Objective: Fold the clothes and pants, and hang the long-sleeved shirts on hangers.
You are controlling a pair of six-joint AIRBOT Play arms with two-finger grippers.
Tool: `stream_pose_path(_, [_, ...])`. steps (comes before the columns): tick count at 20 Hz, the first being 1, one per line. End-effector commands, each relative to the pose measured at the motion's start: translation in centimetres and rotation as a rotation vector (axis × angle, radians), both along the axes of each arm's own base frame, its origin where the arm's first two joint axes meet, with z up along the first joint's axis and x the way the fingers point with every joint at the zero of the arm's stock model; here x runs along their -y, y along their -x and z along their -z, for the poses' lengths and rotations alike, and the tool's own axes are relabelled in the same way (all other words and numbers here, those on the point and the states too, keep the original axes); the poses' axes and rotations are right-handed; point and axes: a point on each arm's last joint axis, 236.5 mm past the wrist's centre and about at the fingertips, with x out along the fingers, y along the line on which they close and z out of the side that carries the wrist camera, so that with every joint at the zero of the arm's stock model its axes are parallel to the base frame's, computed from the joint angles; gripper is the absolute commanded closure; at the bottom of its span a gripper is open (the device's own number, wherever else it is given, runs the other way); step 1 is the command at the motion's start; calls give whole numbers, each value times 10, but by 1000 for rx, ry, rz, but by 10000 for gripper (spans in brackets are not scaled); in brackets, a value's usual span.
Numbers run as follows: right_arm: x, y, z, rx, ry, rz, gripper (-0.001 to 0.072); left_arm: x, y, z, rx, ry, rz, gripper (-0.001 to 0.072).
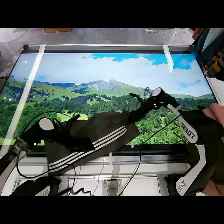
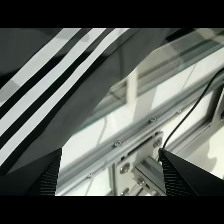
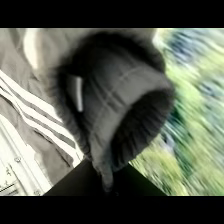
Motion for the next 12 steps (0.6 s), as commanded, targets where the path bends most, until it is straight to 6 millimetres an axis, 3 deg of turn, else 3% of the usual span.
stream_pose_path(1, [-32,-3,-5,76,3,-45,683,-6,-17,1,90,-31,18,3])
stream_pose_path(3, [-37,-33,-26,151,17,32,683,-19,-35,-5,162,-89,38,4])
stream_pose_path(5, [-26,-72,-60,250,58,137,684,-32,-62,-21,257,-140,39,3])
stream_pose_path(8, [21,-111,-121,369,169,257,684,-40,-99,-56,386,-160,17,3])
stream_pose_path(12, [111,-123,-227,465,281,465,683,-36,-121,-91,486,-144,6,4])
